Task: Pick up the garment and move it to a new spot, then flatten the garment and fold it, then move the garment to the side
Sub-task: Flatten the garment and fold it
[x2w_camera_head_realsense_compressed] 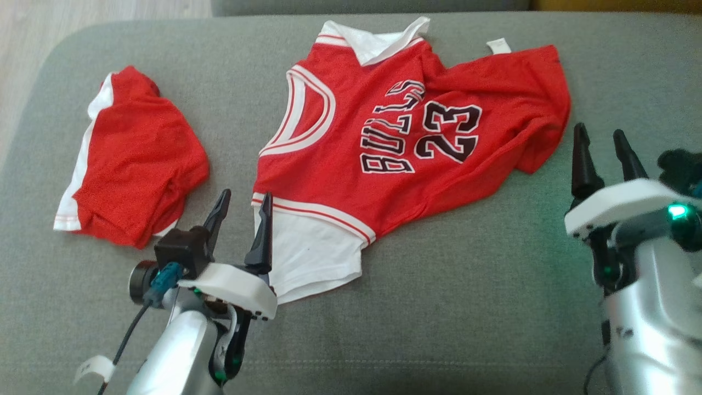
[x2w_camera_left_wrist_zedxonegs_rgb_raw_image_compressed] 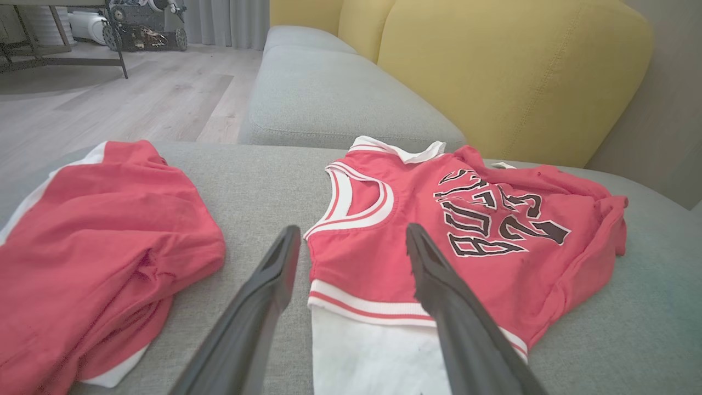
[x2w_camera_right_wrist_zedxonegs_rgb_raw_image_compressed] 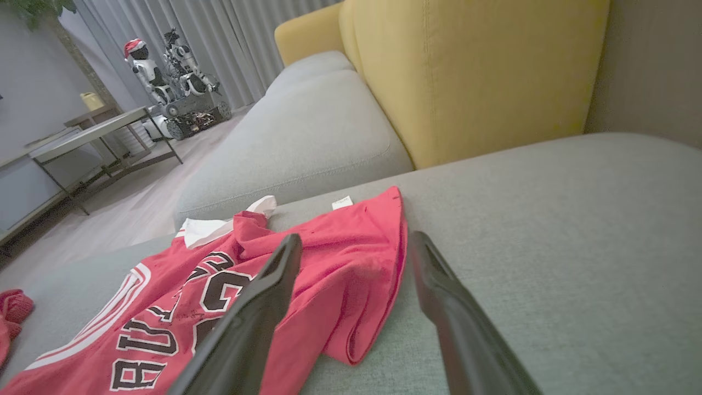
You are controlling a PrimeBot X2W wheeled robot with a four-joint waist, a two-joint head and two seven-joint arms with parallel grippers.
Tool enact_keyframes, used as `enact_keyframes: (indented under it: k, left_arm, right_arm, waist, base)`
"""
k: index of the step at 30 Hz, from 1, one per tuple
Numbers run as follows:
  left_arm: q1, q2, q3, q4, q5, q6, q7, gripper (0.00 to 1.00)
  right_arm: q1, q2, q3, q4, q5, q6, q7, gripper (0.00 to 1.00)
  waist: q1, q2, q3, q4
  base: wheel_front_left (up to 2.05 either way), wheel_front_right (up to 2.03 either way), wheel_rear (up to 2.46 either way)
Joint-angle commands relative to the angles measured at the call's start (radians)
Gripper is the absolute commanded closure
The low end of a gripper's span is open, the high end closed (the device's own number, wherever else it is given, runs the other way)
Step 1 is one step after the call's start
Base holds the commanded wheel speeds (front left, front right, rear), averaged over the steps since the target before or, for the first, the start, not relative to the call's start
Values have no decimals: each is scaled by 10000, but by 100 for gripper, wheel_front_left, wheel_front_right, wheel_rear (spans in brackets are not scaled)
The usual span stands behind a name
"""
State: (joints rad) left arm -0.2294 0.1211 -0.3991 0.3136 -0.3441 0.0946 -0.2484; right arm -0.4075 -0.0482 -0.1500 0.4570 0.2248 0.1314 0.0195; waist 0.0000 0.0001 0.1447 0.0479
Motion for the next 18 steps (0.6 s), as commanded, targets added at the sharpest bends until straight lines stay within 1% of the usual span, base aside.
enact_keyframes:
  k: [1,4,7,18]
  left_arm:
    - [-545,43,407,-341,62,-78,-130,0]
    - [-624,-22,431,-343,135,-153,-131,0]
    - [-687,-82,446,-320,206,-231,-132,0]
    - [-896,-269,524,-250,450,-468,-133,0]
  right_arm:
    - [-466,-20,134,-112,170,-7,76,0]
    - [-1131,-20,-199,730,399,-7,325,0]
    - [-1734,-20,-467,1505,379,-7,388,0]
    - [-3159,-20,-763,3523,-175,-7,-7,0]
  waist:
    - [0,-1,162,82]
    - [0,-1,351,159]
    - [0,-1,513,215]
    - [0,-1,1093,389]
  base:
    - [0,0,0]
    - [0,0,0]
    - [0,0,0]
    - [0,0,0]
